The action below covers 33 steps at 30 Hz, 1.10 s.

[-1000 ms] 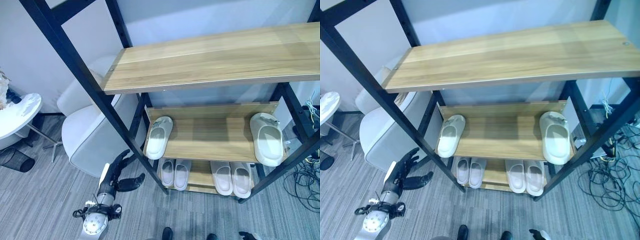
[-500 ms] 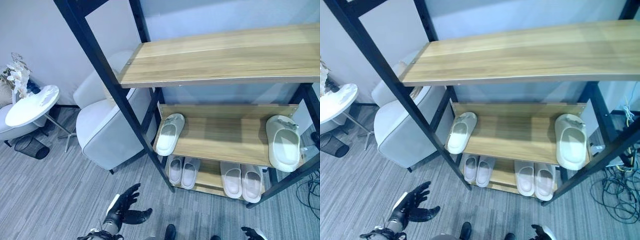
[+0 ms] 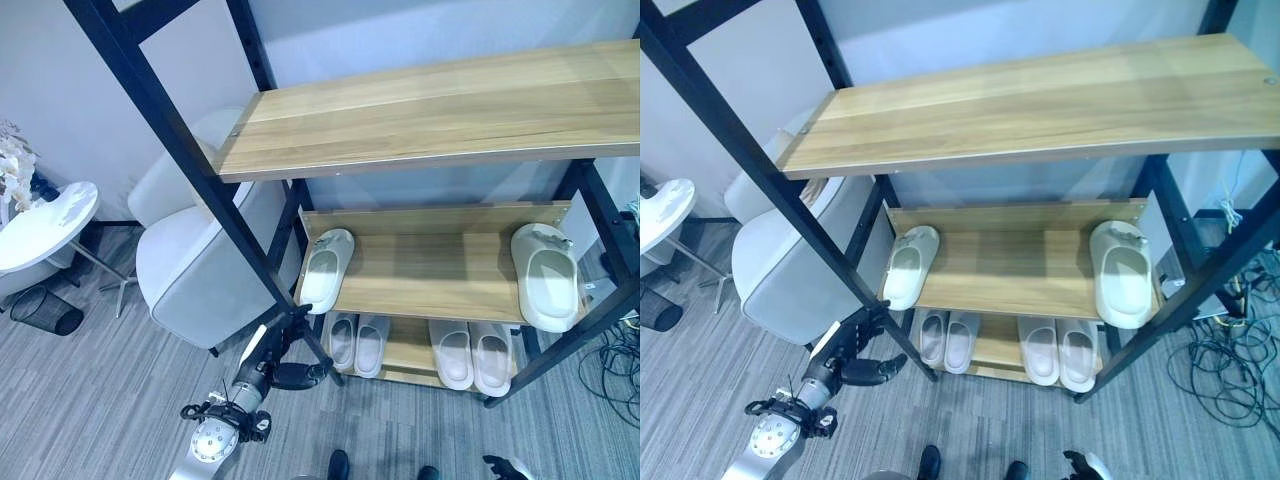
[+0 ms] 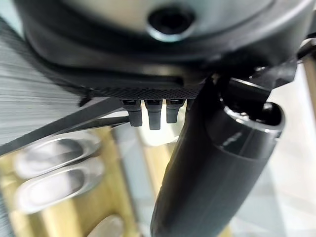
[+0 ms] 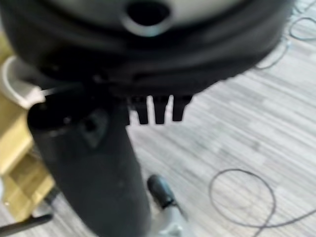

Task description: Arrange the slippers neatly on the shoe rack.

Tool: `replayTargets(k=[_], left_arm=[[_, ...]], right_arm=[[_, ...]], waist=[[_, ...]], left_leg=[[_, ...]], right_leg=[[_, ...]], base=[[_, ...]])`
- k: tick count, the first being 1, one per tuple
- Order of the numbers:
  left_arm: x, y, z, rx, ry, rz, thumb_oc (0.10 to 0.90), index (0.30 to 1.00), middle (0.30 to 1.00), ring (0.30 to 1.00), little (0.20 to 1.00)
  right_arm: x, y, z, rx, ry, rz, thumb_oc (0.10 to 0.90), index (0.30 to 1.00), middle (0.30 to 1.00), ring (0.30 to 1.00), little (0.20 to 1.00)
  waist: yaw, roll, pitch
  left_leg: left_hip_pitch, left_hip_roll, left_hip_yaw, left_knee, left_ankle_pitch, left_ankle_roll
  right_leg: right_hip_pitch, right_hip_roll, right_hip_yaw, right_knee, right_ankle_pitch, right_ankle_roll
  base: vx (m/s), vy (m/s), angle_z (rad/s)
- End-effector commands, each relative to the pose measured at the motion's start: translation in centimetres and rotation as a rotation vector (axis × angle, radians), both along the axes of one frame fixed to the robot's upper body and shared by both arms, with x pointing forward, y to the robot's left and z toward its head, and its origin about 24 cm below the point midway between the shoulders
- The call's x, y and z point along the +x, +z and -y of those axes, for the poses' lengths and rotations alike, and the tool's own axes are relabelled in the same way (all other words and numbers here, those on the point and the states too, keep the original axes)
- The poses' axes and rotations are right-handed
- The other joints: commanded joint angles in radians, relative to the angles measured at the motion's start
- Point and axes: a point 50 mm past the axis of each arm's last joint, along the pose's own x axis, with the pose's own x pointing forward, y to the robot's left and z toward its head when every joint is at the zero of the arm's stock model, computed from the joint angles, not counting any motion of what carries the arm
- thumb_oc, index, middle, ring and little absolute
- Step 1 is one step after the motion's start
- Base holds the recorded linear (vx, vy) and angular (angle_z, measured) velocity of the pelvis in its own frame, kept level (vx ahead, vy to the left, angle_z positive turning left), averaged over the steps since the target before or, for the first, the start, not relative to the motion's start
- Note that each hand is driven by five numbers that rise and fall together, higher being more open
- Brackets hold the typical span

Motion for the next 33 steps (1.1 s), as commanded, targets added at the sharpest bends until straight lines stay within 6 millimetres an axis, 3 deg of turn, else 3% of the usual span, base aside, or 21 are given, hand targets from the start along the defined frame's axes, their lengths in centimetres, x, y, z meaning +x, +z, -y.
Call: replayTargets(k=[1, 8, 16, 25, 33], left_arm=[[2.7, 7.3, -0.6, -0.018, 0.037, 0.393, 0.8, 0.9, 0.9, 0.9, 0.9], [4.4, 8.7, -0.7, 0.046, 0.105, 0.488, 0.8, 0.9, 0.9, 0.9, 0.9], [8.2, 12.2, -2.1, 0.471, 0.182, 0.695, 0.8, 0.9, 0.9, 0.9, 0.9], [11.1, 14.6, -4.1, 0.824, 0.225, 0.783, 0.8, 0.9, 0.9, 0.9, 0.9], [10.8, 13.8, -4.4, 0.794, 0.258, 0.752, 0.8, 0.9, 0.9, 0.9, 0.9]], right_arm=[[2.5, 0.9, 0.2, -0.034, 0.08, 0.076, 0.8, 0.9, 0.9, 0.9, 0.9], [3.1, 1.1, 0.1, -0.032, 0.093, 0.094, 0.8, 0.9, 0.9, 0.9, 0.9], [4.9, 1.9, 0.6, -0.047, 0.1, 0.153, 0.8, 0.9, 0.9, 0.9, 0.9], [7.3, 2.5, -0.4, -0.019, 0.149, 0.215, 0.8, 0.9, 0.9, 0.9, 0.9], [7.5, 2.4, -1.0, 0.0, 0.161, 0.223, 0.8, 0.9, 0.9, 0.9, 0.9]], waist=[[-0.013, -0.044, -0.005], [-0.029, -0.02, -0.002], [-0.061, -0.01, 0.018], [-0.067, -0.048, 0.028], [-0.061, -0.073, 0.029]], left_leg=[[-0.05, -0.039, 0.031, -0.011, 0.041, -0.023], [-0.057, -0.046, 0.042, -0.011, 0.036, -0.022], [-0.116, -0.042, 0.07, -0.011, 0.028, -0.017], [-0.226, -0.02, 0.109, -0.011, 0.038, -0.012], [-0.236, -0.014, 0.114, -0.011, 0.038, -0.01]], right_leg=[[0.038, -0.028, 0.01, 0.013, -0.118, 0.042], [0.019, -0.041, 0.019, 0.013, -0.107, 0.049], [-0.078, -0.05, 0.058, 0.013, -0.072, 0.06], [-0.208, -0.037, 0.106, 0.013, -0.037, 0.067], [-0.217, -0.029, 0.114, 0.013, -0.036, 0.061]], base=[[0.0, 0.06, -0.05], [0.01, 0.043, -0.11], [-0.03, 0.026, -0.12], [-0.04, -0.03, -0.18], [0.01, -0.02, -0.04]])
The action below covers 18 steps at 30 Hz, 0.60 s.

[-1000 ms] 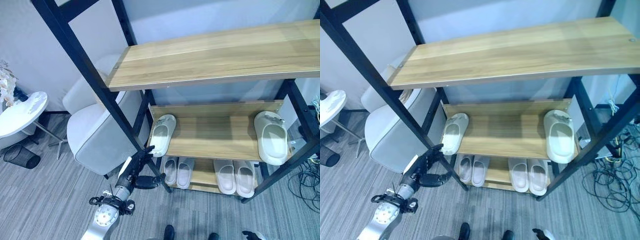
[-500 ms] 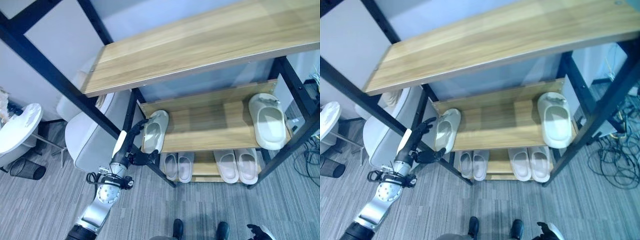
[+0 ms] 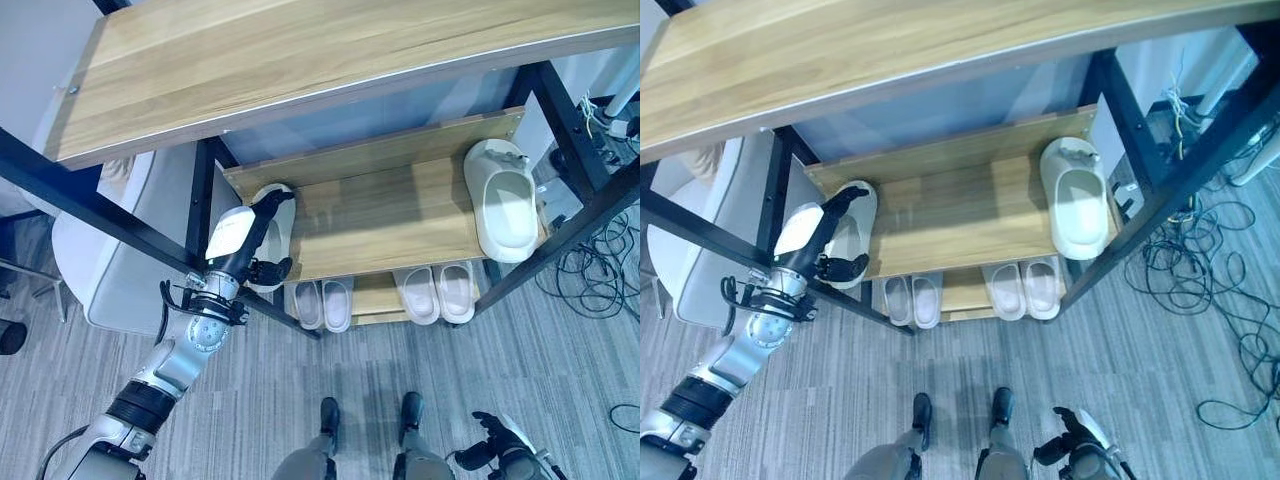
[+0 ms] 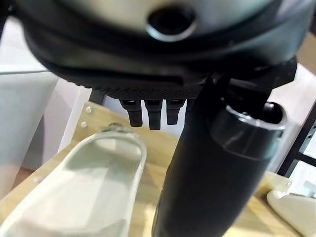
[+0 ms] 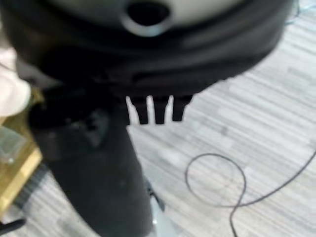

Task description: Arrange the slippers neatly on the shoe rack.

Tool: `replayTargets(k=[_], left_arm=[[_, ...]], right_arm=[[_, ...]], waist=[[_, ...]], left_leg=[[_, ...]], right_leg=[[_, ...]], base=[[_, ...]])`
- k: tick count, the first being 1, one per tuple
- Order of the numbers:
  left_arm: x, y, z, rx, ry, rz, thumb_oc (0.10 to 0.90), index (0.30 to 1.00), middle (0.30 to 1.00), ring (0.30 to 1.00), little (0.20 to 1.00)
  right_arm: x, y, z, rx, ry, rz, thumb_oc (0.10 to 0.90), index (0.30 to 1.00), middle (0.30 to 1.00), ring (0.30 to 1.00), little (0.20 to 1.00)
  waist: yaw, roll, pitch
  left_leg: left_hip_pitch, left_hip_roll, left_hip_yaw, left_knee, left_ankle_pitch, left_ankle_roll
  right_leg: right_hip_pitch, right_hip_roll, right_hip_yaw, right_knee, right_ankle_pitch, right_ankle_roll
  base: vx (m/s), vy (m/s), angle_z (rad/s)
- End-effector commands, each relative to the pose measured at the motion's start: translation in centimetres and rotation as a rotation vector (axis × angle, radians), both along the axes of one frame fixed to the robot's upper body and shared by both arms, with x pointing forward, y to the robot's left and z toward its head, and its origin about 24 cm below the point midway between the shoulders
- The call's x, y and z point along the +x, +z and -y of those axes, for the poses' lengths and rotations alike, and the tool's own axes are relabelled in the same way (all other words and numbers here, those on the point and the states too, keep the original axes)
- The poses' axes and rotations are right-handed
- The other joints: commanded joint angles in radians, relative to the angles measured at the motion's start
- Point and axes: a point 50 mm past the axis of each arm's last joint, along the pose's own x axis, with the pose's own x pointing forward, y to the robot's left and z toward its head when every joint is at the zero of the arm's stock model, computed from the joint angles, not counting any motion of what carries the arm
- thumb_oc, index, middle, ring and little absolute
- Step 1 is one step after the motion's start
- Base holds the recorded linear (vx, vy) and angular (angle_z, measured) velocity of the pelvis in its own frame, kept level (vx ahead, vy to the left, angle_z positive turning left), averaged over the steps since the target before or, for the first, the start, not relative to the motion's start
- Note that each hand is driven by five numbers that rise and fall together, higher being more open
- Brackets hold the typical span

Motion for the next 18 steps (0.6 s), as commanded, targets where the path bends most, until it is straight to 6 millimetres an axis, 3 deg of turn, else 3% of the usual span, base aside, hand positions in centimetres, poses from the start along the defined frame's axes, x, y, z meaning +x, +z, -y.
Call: replayTargets(k=[1, 10, 18], left_arm=[[0.8, 4.3, -1.7, -0.018, 0.081, 0.225, 0.8, 0.9, 0.9, 0.9, 0.9], [2.0, 7.6, -2.3, 0.159, 0.141, 0.36, 0.8, 0.9, 0.9, 0.9, 0.9], [2.8, 9.0, -3.6, 0.311, 0.218, 0.397, 0.8, 0.9, 0.9, 0.9, 0.9]], right_arm=[[1.0, 0.4, -1.0, 0.025, 0.039, 0.073, 0.8, 0.9, 0.9, 0.9, 0.9], [2.4, 0.8, -1.8, 0.046, 0.076, 0.118, 0.8, 0.9, 0.9, 0.9, 0.9], [2.6, 0.8, -2.1, 0.057, 0.089, 0.117, 0.8, 0.9, 0.9, 0.9, 0.9]], waist=[[-0.003, -0.061, -0.043], [-0.006, -0.062, -0.042], [-0.009, -0.061, -0.033]], left_leg=[[-0.049, -0.025, 0.0, 0.001, -0.005, 0.02], [-0.056, -0.026, -0.002, 0.001, -0.009, 0.02], [-0.05, -0.024, 0.001, 0.001, -0.011, 0.02]], right_leg=[[0.035, -0.034, 0.01, 0.013, -0.111, 0.059], [0.024, -0.035, 0.013, 0.013, -0.111, 0.058], [0.027, -0.032, 0.018, 0.013, -0.11, 0.058]], base=[[0.0, 0.0, 0.0], [0.0, -0.001, -0.01], [0.0, 0.0, 0.0]])
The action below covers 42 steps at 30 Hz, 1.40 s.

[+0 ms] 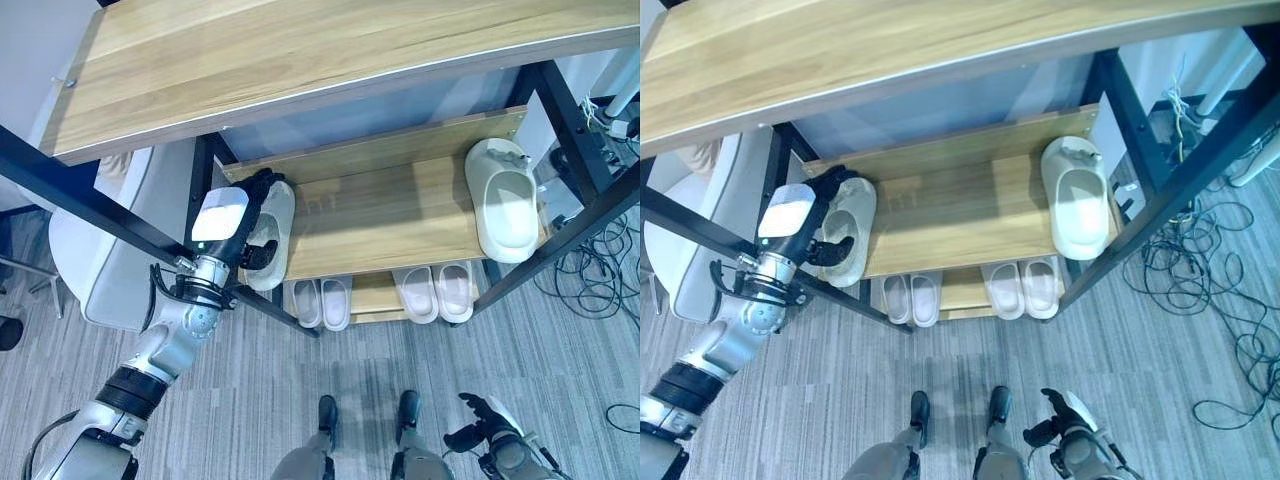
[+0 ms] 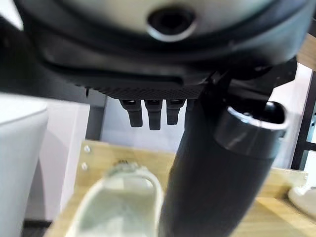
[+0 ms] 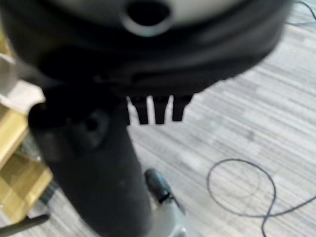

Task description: Arrange the slippers neatly on the shoe rack.

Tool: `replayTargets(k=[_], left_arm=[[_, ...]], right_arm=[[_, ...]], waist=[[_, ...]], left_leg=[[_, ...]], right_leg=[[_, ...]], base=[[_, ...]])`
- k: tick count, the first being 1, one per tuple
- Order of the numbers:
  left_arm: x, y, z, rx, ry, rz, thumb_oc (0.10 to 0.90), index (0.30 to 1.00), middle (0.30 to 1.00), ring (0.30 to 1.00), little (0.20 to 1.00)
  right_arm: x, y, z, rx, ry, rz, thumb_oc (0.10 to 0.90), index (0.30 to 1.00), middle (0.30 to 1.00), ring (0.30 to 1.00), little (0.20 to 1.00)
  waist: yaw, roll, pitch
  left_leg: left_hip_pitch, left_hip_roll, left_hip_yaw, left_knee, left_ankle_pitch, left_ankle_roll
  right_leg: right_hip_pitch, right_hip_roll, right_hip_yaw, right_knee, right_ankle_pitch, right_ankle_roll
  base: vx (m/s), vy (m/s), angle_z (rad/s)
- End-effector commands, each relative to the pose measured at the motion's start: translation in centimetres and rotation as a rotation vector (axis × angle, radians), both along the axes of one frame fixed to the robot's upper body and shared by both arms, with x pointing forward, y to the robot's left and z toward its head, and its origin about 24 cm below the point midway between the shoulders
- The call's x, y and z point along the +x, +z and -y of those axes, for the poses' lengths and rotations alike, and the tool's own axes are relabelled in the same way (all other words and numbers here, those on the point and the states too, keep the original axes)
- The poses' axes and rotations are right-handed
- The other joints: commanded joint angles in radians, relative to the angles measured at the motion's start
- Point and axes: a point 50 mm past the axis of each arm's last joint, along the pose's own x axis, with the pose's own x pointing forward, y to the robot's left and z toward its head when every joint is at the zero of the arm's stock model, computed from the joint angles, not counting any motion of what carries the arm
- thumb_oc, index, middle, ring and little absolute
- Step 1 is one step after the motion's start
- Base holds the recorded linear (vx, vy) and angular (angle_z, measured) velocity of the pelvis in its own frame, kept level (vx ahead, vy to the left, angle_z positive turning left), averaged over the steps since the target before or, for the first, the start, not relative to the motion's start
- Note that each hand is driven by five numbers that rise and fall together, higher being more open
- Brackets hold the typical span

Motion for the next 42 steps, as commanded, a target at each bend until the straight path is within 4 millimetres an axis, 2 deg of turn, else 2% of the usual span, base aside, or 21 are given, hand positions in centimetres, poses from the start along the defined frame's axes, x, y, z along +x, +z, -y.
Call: replayTargets(k=[1, 7, 17, 18, 19, 20, 21, 33, 41, 42], left_arm=[[1.4, 6.1, -2.2, 0.095, 0.105, 0.248, 0.8, 0.9, 0.9, 0.9, 0.9], [2.2, 6.8, -3.4, 0.224, 0.16, 0.225, 0.8, 0.9, 0.9, 0.9, 0.9], [3.8, 7.7, -4.1, 0.313, 0.213, 0.187, 0.8, 0.9, 0.9, 0.9, 0.9], [4.5, 8.0, -4.2, 0.327, 0.233, 0.17, 0.8, 0.9, 0.9, 0.9, 0.9], [4.7, 8.0, -4.3, 0.331, 0.242, 0.16, 0.759, 0.839, 0.839, 0.839, 0.839], [4.8, 7.9, -4.5, 0.332, 0.252, 0.147, 0.599, 0.599, 0.599, 0.599, 0.599], [5.0, 7.9, -4.6, 0.33, 0.26, 0.143, 0.4, 0.3, 0.3, 0.3, 0.3], [5.1, 8.1, -3.0, 0.244, 0.2, 0.158, 0.4, 0.3, 0.3, 0.3, 0.3], [5.2, 8.4, -0.3, 0.12, 0.105, 0.196, 0.4, 0.3, 0.3, 0.3, 0.3], [5.2, 8.7, 0.5, 0.096, 0.078, 0.212, 0.4, 0.3, 0.3, 0.3, 0.3]], right_arm=[[0.4, 0.2, -1.0, 0.038, 0.024, 0.049, 0.8, 0.9, 0.9, 0.9, 0.9], [0.6, 0.5, -0.4, 0.03, 0.023, 0.06, 0.8, 0.9, 0.9, 0.9, 0.9], [1.4, 1.2, 0.0, 0.038, 0.017, 0.094, 0.8, 0.9, 0.9, 0.9, 0.9], [1.5, 1.3, 0.0, 0.043, 0.015, 0.098, 0.8, 0.9, 0.9, 0.9, 0.9], [1.6, 1.3, -0.1, 0.047, 0.012, 0.103, 0.8, 0.9, 0.9, 0.9, 0.9], [1.7, 1.4, -0.1, 0.051, 0.01, 0.109, 0.8, 0.9, 0.9, 0.9, 0.9], [1.7, 1.4, -0.2, 0.054, 0.01, 0.11, 0.8, 0.9, 0.9, 0.9, 0.9], [1.7, 1.1, -0.9, 0.074, 0.015, 0.11, 0.8, 0.9, 0.9, 0.9, 0.9], [1.8, 1.0, -1.1, 0.073, 0.018, 0.112, 0.8, 0.9, 0.9, 0.9, 0.9], [1.8, 1.0, -1.1, 0.07, 0.016, 0.111, 0.8, 0.9, 0.9, 0.9, 0.9]], waist=[[-0.008, -0.054, -0.036], [-0.018, -0.049, -0.021], [-0.036, -0.047, -0.005], [-0.043, -0.049, -0.003], [-0.044, -0.051, -0.003], [-0.047, -0.052, -0.003], [-0.049, -0.054, -0.004], [-0.05, -0.061, -0.006], [-0.051, -0.052, -0.004], [-0.053, -0.049, -0.003]], left_leg=[[-0.05, -0.027, -0.006, 0.001, -0.01, 0.019], [-0.054, -0.026, 0.0, 0.001, -0.008, 0.019], [-0.081, -0.022, 0.005, 0.001, -0.001, 0.019], [-0.093, -0.02, 0.005, 0.001, 0.003, 0.019], [-0.097, -0.019, 0.004, 0.001, 0.004, 0.019], [-0.1, -0.018, 0.004, 0.001, 0.005, 0.02], [-0.103, -0.018, 0.005, 0.001, 0.005, 0.02], [-0.108, -0.014, 0.007, 0.001, 0.003, 0.018], [-0.099, -0.015, 0.011, 0.001, -0.001, 0.019], [-0.096, -0.015, 0.013, 0.001, -0.002, 0.019]], right_leg=[[0.028, -0.036, 0.017, 0.013, -0.111, 0.059], [0.019, -0.036, 0.024, 0.013, -0.106, 0.061], [-0.013, -0.039, 0.028, 0.013, -0.093, 0.065], [-0.026, -0.038, 0.029, 0.013, -0.087, 0.067], [-0.03, -0.038, 0.029, 0.013, -0.085, 0.067], [-0.032, -0.038, 0.031, 0.013, -0.084, 0.067], [-0.036, -0.038, 0.033, 0.013, -0.084, 0.068], [-0.043, -0.03, 0.042, 0.013, -0.088, 0.066], [-0.039, -0.03, 0.045, 0.013, -0.093, 0.064], [-0.038, -0.031, 0.047, 0.013, -0.093, 0.065]], base=[[0.0, 0.0, 0.0], [0.0, 0.002, -0.01], [0.0, 0.0, 0.0], [0.0, 0.0, 0.0], [-0.01, -0.034, 0.02], [0.0, 0.0, 0.0], [0.0, 0.0, 0.0], [0.0, -0.002, -0.01], [0.0, -0.001, 0.0], [0.0, 0.0, 0.0]])
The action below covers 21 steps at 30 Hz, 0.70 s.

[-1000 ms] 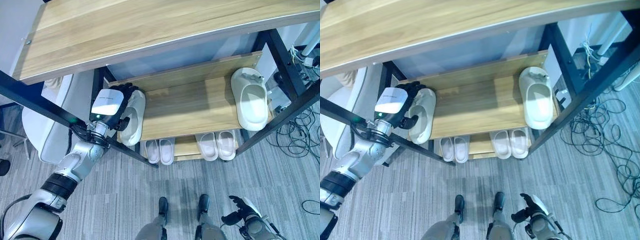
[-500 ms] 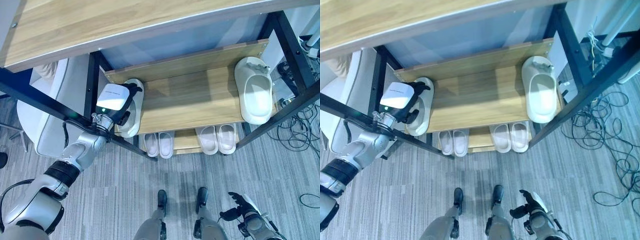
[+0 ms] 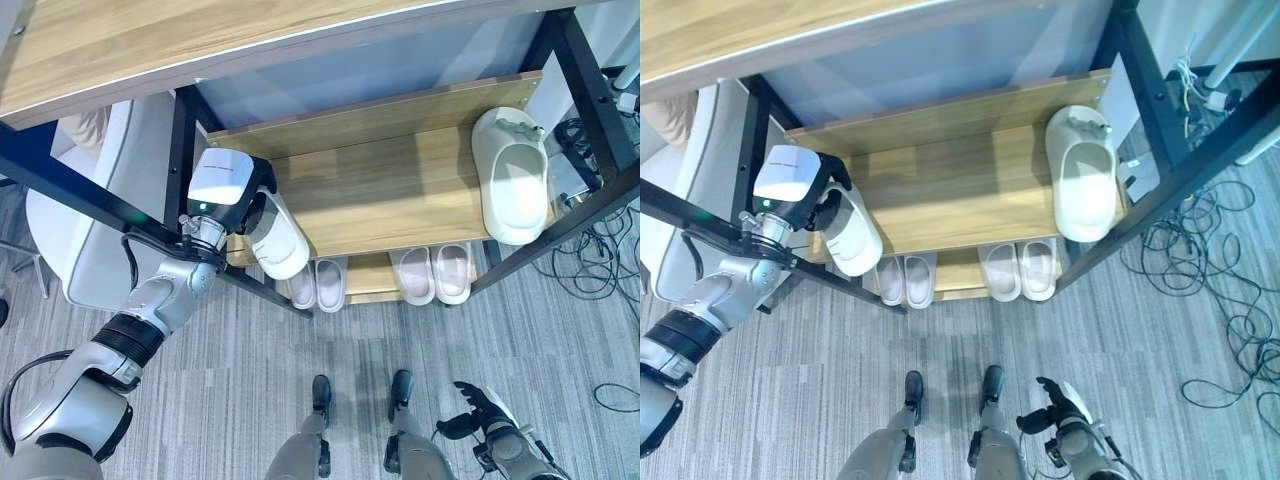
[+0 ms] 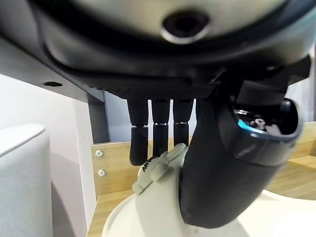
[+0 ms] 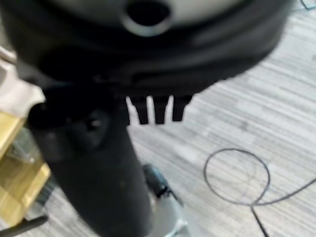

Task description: Arrange the slippers neatly on the shoe rack.

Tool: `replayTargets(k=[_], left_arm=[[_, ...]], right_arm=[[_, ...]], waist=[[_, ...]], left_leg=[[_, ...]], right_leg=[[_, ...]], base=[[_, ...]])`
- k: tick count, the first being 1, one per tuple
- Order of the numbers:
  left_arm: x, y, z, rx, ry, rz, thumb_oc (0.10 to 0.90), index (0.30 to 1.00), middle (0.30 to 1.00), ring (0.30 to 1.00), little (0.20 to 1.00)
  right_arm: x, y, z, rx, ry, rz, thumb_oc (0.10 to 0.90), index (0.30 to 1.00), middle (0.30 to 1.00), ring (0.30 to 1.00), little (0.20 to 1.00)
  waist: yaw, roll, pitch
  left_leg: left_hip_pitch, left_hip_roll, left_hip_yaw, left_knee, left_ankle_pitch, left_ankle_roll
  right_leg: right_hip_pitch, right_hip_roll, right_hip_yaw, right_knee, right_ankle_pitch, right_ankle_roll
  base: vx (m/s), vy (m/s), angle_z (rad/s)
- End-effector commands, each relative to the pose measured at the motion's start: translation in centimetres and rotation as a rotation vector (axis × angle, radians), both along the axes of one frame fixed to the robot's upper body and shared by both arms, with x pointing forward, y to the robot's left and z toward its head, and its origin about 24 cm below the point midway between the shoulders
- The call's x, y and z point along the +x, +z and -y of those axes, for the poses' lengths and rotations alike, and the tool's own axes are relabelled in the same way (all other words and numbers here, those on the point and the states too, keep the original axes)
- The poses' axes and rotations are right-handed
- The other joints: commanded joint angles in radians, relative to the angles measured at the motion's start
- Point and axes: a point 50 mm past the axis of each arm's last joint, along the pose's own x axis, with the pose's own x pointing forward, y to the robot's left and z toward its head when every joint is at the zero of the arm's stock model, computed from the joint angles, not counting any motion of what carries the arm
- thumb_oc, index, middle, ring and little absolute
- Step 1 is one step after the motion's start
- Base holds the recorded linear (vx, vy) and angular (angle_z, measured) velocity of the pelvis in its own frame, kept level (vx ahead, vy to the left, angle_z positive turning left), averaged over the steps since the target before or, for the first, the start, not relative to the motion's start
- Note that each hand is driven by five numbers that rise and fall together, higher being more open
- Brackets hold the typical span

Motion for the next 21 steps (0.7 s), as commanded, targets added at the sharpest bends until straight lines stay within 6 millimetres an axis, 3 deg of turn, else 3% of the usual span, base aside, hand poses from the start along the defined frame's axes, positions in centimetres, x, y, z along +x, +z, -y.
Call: replayTargets(k=[1, 8, 12, 21], left_arm=[[1.5, 5.8, 0.5, -0.12, -0.007, 0.134, 0.4, 0.3, 0.3, 0.3, 0.3], [1.7, 7.0, 3.0, -0.226, -0.097, 0.167, 0.4, 0.3, 0.3, 0.3, 0.3], [1.7, 8.4, 5.6, -0.297, -0.189, 0.209, 0.4, 0.3, 0.3, 0.3, 0.3], [1.9, 10.9, 8.3, -0.392, -0.273, 0.255, 0.4, 0.3, 0.3, 0.3, 0.3]], right_arm=[[0.5, 0.4, -0.5, 0.008, 0.042, 0.042, 0.8, 0.9, 0.9, 0.9, 0.9], [0.1, 0.3, -0.2, 0.0, 0.033, 0.03, 0.8, 0.9, 0.9, 0.9, 0.9], [-0.2, 0.4, 0.2, -0.011, 0.028, 0.026, 0.8, 0.9, 0.9, 0.9, 0.9], [0.0, 0.9, 1.2, -0.041, 0.013, 0.035, 0.8, 0.9, 0.9, 0.9, 0.9]], waist=[[-0.058, -0.033, -0.023], [-0.067, -0.02, -0.019], [-0.083, -0.007, -0.017], [-0.106, 0.019, -0.011]], left_leg=[[-0.002, -0.033, 0.013, 0.001, 0.001, -0.009], [0.018, -0.034, 0.02, 0.001, -0.005, -0.006], [0.033, -0.038, 0.031, 0.001, -0.011, -0.004], [0.053, -0.04, 0.059, 0.001, -0.023, 0.001]], right_leg=[[0.055, -0.051, 0.046, 0.013, -0.115, 0.076], [0.069, -0.052, 0.056, 0.013, -0.12, 0.076], [0.075, -0.056, 0.062, 0.013, -0.12, 0.078], [0.076, -0.059, 0.082, 0.013, -0.116, 0.086]], base=[[0.0, 0.0, 0.0], [0.01, 0.012, -0.04], [0.01, 0.026, -0.13], [0.02, 0.039, -0.12]])
